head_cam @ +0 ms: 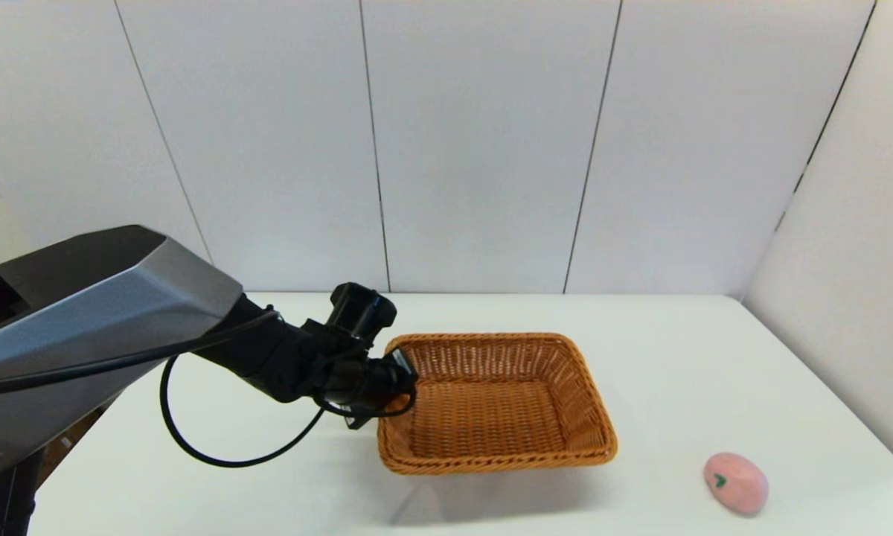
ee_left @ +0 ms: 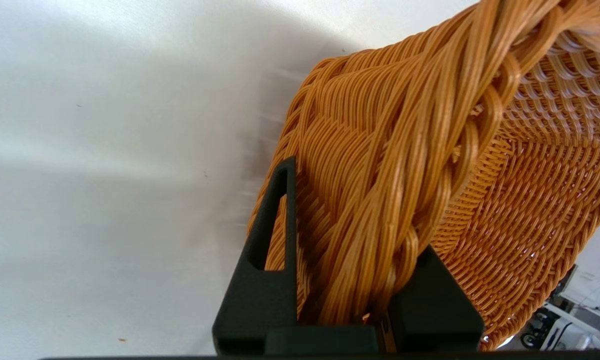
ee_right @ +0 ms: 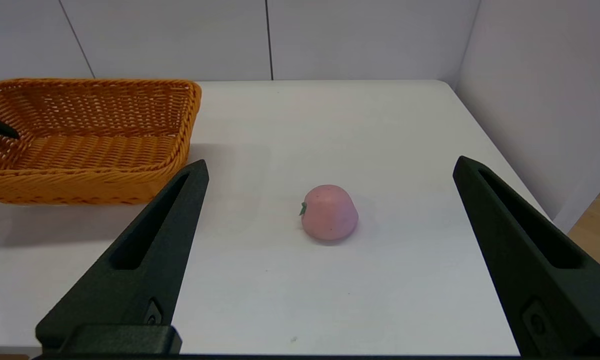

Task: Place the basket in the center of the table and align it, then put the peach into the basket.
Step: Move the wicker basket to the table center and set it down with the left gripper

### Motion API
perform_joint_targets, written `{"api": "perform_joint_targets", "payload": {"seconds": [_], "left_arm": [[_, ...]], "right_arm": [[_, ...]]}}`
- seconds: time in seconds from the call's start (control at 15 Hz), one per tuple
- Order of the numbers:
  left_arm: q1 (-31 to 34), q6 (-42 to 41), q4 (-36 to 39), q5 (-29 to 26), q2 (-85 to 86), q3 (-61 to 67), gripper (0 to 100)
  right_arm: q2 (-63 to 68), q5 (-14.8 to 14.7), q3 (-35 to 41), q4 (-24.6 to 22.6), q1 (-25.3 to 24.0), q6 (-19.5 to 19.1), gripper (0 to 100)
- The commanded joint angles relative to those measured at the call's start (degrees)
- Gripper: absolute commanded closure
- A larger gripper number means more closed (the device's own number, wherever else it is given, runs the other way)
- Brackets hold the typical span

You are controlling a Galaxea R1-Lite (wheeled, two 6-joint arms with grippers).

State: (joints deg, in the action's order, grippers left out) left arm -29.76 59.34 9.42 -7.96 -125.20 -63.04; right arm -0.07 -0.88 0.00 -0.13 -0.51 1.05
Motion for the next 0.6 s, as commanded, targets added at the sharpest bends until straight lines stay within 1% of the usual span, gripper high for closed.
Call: {"api": "perform_joint_targets", "payload": {"seconds": [0.07,0.6], "left_arm": [[-0.04,1.12,0.16,0.05,0.04,0.28,100],[-0.04,1.39,0.16,-0.13,0.13,0.46,100]], "right_arm": [[-0.01,0.00,0.00,-0.04,-0.02,0.01,0],[0.07,0.00,0.00,-0.04,-0.02,0.09,0]]}}
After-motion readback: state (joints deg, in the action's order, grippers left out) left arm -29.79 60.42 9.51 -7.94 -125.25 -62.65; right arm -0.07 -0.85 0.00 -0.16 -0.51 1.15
